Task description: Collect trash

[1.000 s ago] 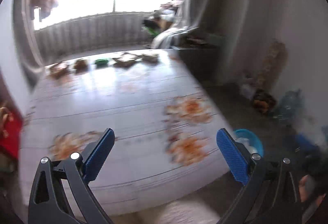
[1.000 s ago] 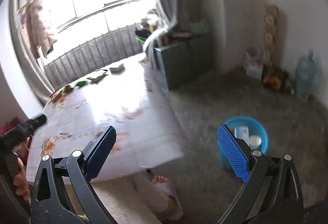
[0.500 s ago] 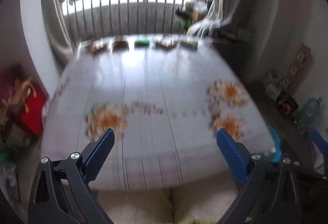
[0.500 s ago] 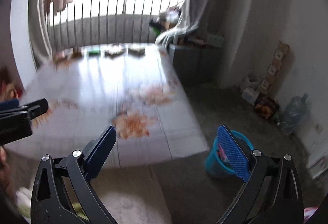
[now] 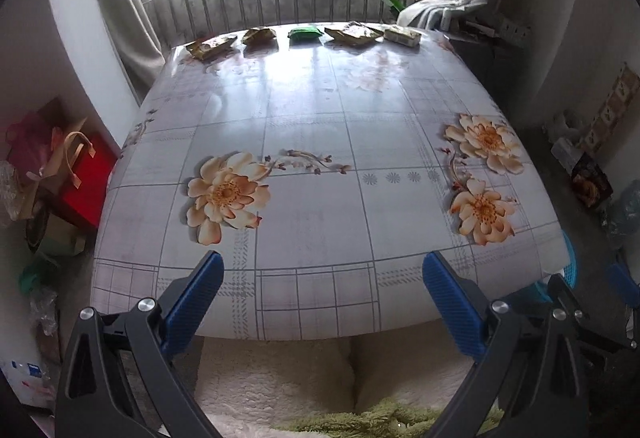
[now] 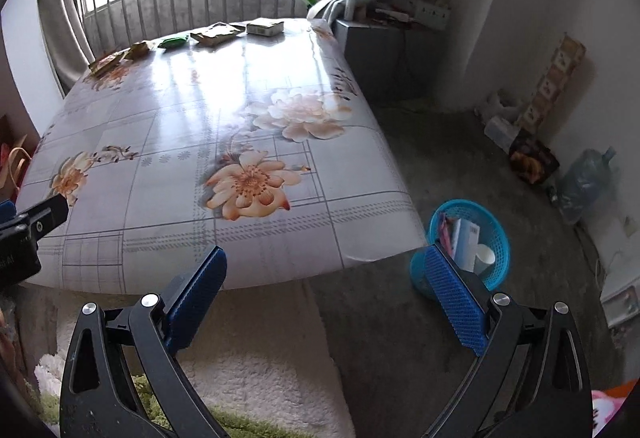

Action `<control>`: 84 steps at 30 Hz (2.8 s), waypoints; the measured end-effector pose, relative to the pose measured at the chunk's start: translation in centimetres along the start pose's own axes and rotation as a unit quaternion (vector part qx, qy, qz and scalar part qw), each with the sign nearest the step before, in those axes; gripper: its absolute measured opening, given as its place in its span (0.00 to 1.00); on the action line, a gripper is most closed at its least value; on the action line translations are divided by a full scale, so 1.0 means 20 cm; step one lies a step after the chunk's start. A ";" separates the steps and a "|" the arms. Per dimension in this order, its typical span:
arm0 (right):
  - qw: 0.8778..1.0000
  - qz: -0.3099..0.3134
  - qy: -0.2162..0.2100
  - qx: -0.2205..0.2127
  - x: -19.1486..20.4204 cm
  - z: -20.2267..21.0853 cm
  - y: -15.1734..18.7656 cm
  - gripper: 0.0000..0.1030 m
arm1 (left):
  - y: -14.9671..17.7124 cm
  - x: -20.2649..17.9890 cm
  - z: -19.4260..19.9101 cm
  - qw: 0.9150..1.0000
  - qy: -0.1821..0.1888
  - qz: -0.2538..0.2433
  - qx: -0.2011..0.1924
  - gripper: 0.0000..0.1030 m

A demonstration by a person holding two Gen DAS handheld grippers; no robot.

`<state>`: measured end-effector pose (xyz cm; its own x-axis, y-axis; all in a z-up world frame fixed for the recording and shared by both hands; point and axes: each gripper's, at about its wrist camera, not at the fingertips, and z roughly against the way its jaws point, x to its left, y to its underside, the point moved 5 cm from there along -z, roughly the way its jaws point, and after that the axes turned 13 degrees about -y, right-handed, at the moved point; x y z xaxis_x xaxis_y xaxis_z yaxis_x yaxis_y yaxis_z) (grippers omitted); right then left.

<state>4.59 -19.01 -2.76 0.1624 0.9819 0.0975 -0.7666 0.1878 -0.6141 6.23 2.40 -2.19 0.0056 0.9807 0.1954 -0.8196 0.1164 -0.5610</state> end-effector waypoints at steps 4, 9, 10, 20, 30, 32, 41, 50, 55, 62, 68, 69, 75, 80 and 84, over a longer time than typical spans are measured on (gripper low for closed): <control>1.000 0.007 0.001 0.004 0.01 -0.01 -0.01 0.92 | 0.01 -0.02 -0.02 1.000 -0.004 -0.010 0.009 0.95; 1.000 0.013 -0.005 0.011 0.03 -0.03 -0.01 0.92 | 0.00 -0.01 -0.03 1.000 -0.015 -0.005 0.018 0.95; 1.000 0.014 -0.005 0.013 0.03 -0.04 -0.01 0.92 | 0.01 -0.01 -0.04 1.000 -0.016 -0.002 0.019 0.95; 1.000 0.024 0.006 0.009 0.04 -0.04 -0.02 0.92 | 0.00 0.00 -0.05 1.000 -0.021 0.003 0.023 0.95; 1.000 0.019 0.003 0.007 0.03 -0.04 -0.02 0.92 | 0.00 -0.01 -0.05 1.000 -0.020 0.000 0.024 0.95; 1.000 0.017 0.002 0.008 0.03 -0.03 -0.02 0.92 | 0.00 -0.01 -0.05 1.000 -0.020 -0.001 0.023 0.95; 1.000 0.014 0.002 0.009 0.03 -0.03 -0.01 0.92 | 0.01 -0.02 -0.05 1.000 -0.019 -0.004 0.022 0.95; 1.000 0.013 0.001 0.007 0.02 -0.03 -0.01 0.92 | 0.01 -0.02 -0.05 1.000 -0.019 -0.004 0.022 0.95; 1.000 0.013 0.001 0.007 0.02 -0.03 -0.01 0.92 | 0.00 -0.01 -0.05 1.000 -0.018 -0.004 0.022 0.95; 1.000 0.014 0.001 0.006 0.03 -0.02 -0.02 0.92 | 0.01 -0.01 -0.05 1.000 -0.019 -0.003 0.022 0.95; 1.000 0.014 0.001 0.006 0.04 -0.02 -0.02 0.92 | 0.02 0.00 -0.04 1.000 -0.019 -0.002 0.023 0.95; 1.000 0.014 0.001 0.006 0.04 -0.02 -0.02 0.92 | 0.02 0.00 -0.04 1.000 -0.020 -0.001 0.023 0.95; 1.000 0.014 0.001 0.006 0.04 -0.02 -0.02 0.92 | 0.02 0.00 -0.04 1.000 -0.019 -0.001 0.023 0.95; 1.000 0.014 0.001 0.006 0.04 -0.02 -0.02 0.92 | 0.02 0.01 -0.03 1.000 -0.020 -0.001 0.023 0.95; 1.000 0.014 0.001 0.006 0.04 -0.02 -0.02 0.92 | 0.02 0.01 -0.03 1.000 -0.019 -0.001 0.024 0.95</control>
<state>5.17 -18.35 -2.73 0.1420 0.9866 0.0799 -0.7776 0.1611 -0.6078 6.19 2.75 -2.92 -0.0141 0.9737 0.2275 -0.8462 0.1096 -0.5215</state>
